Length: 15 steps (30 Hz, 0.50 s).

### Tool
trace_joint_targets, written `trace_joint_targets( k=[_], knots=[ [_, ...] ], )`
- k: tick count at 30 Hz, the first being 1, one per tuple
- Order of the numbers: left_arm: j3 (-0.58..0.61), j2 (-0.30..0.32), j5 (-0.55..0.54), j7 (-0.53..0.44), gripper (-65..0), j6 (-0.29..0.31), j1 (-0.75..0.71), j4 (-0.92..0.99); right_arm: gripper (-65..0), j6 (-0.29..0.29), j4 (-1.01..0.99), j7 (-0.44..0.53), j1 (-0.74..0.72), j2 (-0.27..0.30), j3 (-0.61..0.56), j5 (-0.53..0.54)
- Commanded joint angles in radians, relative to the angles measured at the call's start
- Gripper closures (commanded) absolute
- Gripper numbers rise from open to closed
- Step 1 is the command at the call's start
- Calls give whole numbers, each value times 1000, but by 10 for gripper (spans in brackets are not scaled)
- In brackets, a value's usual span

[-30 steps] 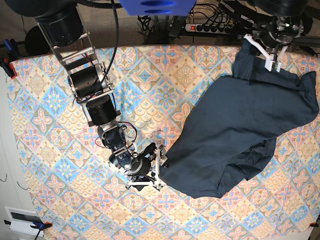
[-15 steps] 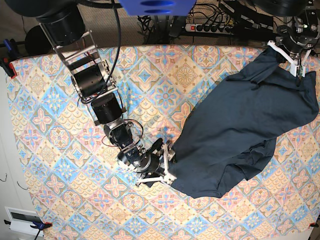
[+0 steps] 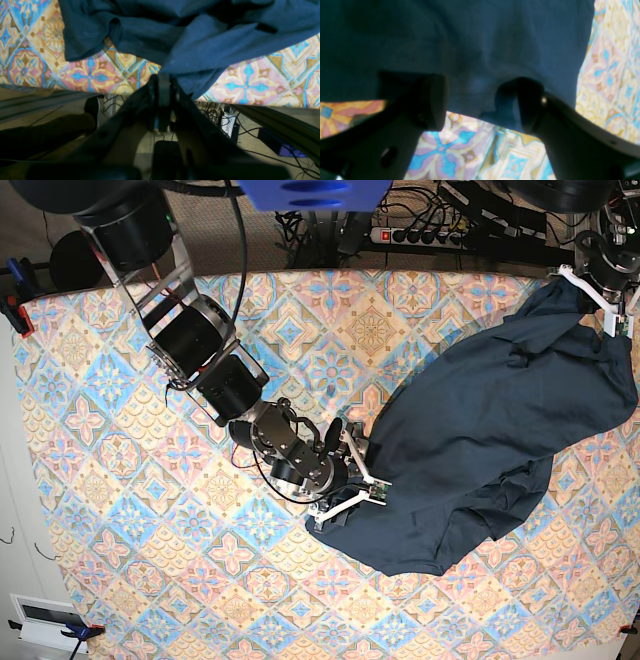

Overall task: Layout the t-shirt on the table in an organized manner, then fold the t-shirt properly
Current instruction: 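Reach the right gripper to the shirt's opposite end and grasp it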

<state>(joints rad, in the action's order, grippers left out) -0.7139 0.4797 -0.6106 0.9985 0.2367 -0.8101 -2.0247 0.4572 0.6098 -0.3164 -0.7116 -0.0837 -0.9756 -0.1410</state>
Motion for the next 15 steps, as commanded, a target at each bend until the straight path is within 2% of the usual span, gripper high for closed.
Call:
trace_joint_targets(
  k=[1, 3, 12, 15],
  knots=[
    [-11, 15, -4, -16, 0, -3, -7, -14, -421, 16, 2, -8, -10, -12, -22, 2],
    [-11, 15, -4, -16, 0, -3, -7, -14, -382, 16, 0, -8, -10, -12, -59, 2],
    [-11, 15, -2, -16, 0, -3, -2, -14, -130, 21, -1, -22, -10, 8, -322, 2],
    [-11, 15, -2, -16, 0, -3, 1, -14, -72, 21, -1, -56, -10, 11, -355, 2]
  ],
)
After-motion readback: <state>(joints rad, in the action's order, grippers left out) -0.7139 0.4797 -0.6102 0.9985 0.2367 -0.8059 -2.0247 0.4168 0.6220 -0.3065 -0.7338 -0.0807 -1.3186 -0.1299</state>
